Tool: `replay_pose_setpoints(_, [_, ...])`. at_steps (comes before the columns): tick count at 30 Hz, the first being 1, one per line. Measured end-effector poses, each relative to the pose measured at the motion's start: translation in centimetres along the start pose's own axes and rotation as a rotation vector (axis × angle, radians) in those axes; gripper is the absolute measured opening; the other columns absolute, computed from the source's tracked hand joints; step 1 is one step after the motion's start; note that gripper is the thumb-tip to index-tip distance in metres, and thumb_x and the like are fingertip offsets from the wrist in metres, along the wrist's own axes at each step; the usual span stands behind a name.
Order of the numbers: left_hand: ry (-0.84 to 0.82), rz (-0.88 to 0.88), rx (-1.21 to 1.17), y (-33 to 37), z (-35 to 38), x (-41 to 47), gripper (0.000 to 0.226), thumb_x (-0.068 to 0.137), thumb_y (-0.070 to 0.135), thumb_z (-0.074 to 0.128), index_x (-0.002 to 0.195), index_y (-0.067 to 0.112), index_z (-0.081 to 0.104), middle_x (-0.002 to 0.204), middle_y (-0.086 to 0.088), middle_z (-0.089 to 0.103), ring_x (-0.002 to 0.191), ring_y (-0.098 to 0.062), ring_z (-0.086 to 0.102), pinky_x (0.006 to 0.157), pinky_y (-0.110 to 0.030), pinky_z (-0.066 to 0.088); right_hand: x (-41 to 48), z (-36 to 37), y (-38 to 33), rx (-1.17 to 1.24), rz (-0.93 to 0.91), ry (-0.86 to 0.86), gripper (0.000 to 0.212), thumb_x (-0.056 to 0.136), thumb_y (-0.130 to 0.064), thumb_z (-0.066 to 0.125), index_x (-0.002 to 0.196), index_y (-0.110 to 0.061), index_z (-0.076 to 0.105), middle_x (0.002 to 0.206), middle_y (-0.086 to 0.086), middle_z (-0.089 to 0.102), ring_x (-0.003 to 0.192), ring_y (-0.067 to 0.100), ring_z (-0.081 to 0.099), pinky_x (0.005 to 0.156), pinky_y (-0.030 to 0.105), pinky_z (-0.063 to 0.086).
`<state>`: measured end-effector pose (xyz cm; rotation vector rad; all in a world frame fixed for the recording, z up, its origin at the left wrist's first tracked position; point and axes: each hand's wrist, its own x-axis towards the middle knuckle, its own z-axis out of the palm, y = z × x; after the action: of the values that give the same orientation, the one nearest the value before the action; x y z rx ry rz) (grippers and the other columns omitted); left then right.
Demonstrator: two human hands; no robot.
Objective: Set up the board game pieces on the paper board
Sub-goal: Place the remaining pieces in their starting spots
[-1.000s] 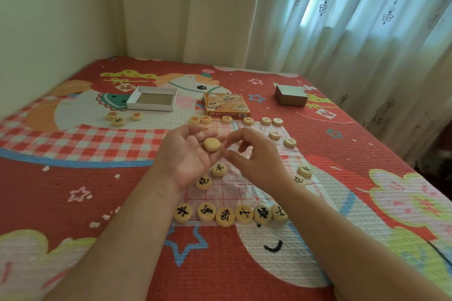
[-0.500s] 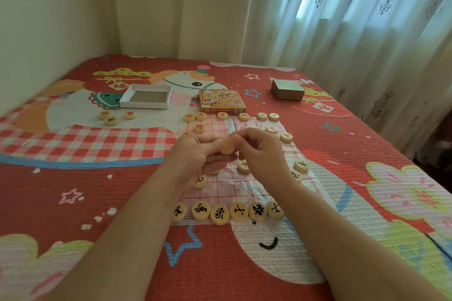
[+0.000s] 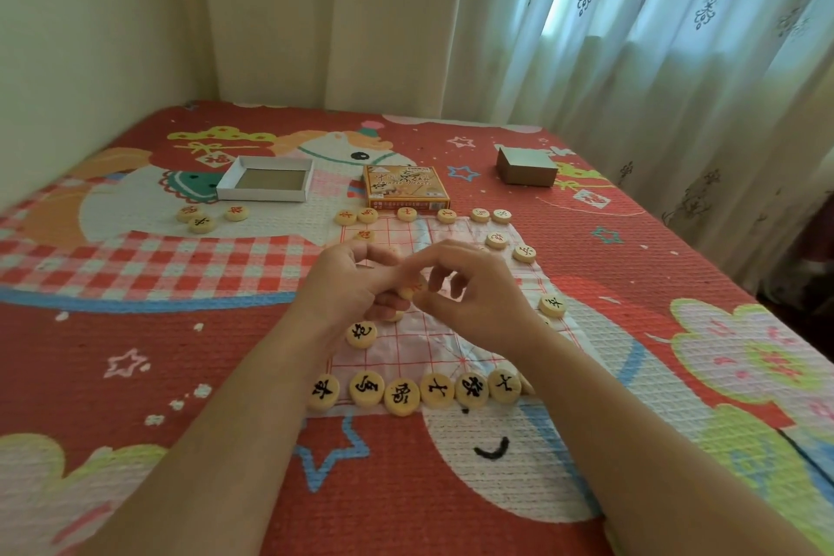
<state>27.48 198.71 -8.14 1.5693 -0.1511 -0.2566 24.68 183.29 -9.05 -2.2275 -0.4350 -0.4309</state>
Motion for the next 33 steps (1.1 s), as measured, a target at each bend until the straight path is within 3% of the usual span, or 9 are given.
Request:
replay_pose_setpoints(6, [0.02,0.021,0.016,-0.4,0.2,0.2,0.018,0.077,0.01,0.073,0.077,0.006,0.055,0.058,-0.005,0.067,0.047,-0.011,0.062,0.05,-0.025,0.053,0.0,-0.4,0.2,-0.038,-0.005,0.005,0.026,0.074,-0.014,0.074,0.09,-0.031,0.064,0.081,-0.022,0.059,0.075,0.002,0.053,0.066,0.009,0.039])
replay_pose_setpoints(11, [0.05,0.061,-0.019,-0.3,0.3,0.3,0.018,0.078,0.012,0.071,0.072,0.008,0.055,0.056,-0.002,0.068,0.048,-0.01,0.062,0.046,-0.019,0.05,0.0,-0.3,0.3,0.004,0.036,0.037,0.021,0.074,-0.017,0.075,0.091,-0.026,0.065,0.081,-0.013,0.061,0.077,0.0,0.054,0.064,0.018,0.042])
replay_pose_setpoints(14, [0.075,0.091,-0.054,-0.5,0.3,0.4,0.015,0.082,0.016,0.068,0.073,0.008,0.058,0.059,0.0,0.068,0.051,-0.01,0.063,0.049,-0.02,0.051,0.4,-0.3,0.2,0.009,0.067,0.076,0.017,0.073,-0.017,0.076,0.089,-0.02,0.068,0.073,-0.019,0.057,0.07,-0.006,0.053,0.061,0.012,0.039])
replay_pose_setpoints(18, [0.271,0.146,-0.114,-0.4,-0.5,1.5,0.014,0.086,0.018,0.063,0.074,0.012,0.06,0.07,-0.003,0.067,0.056,-0.01,0.056,0.053,-0.022,0.047,3.7,-0.5,1.0,-0.09,0.104,0.096,0.011,0.075,-0.025,0.075,0.083,-0.021,0.067,0.079,-0.012,0.065,0.068,0.001,0.054,0.062,0.015,0.038])
replay_pose_setpoints(21, [0.402,0.243,-0.07,0.4,-2.0,3.0,0.018,0.087,0.017,0.063,0.07,0.014,0.057,0.066,-0.002,0.063,0.048,-0.004,0.049,0.048,-0.019,0.041,7.5,-0.2,2.4,-0.216,0.17,0.074,0.008,0.079,-0.024,0.072,0.082,-0.02,0.065,0.074,-0.017,0.057,0.067,0.005,0.05,0.062,0.018,0.04])
replay_pose_setpoints(25, [0.479,0.38,0.126,0.2,-3.8,4.7,0.021,0.086,0.018,0.064,0.066,0.017,0.056,0.065,-0.003,0.062,0.051,-0.004,0.051,0.056,-0.023,0.043,11.7,1.3,4.5,-0.402,0.177,-0.001,0.007,0.084,-0.021,0.063,0.089,-0.016,0.064,0.086,-0.009,0.06,0.086,0.014,0.056,0.074,0.028,0.047])
replay_pose_setpoints(29, [0.688,0.434,0.321,-2.2,-5.8,5.5,0.02,0.087,0.018,0.062,0.069,0.013,0.054,0.063,0.0,0.056,0.06,-0.013,0.052,0.059,-0.029,0.043,14.0,3.2,6.2,-0.617,0.112,-0.053,0.014,0.089,-0.018,0.05,0.091,-0.014,0.063,0.099,0.0,0.067,0.102,0.02,0.053,0.083,0.029,0.041])
replay_pose_setpoints(33, [0.766,0.471,0.355,-2.9,-6.8,6.1,0.021,0.087,0.016,0.061,0.068,0.013,0.052,0.06,0.007,0.05,0.058,-0.005,0.046,0.054,-0.019,0.037,15.0,4.5,7.4,-0.696,0.123,-0.067,0.016,0.09,-0.021,0.046,0.091,-0.016,0.061,0.1,0.0,0.066,0.105,0.021,0.049,0.088,0.034,0.041])
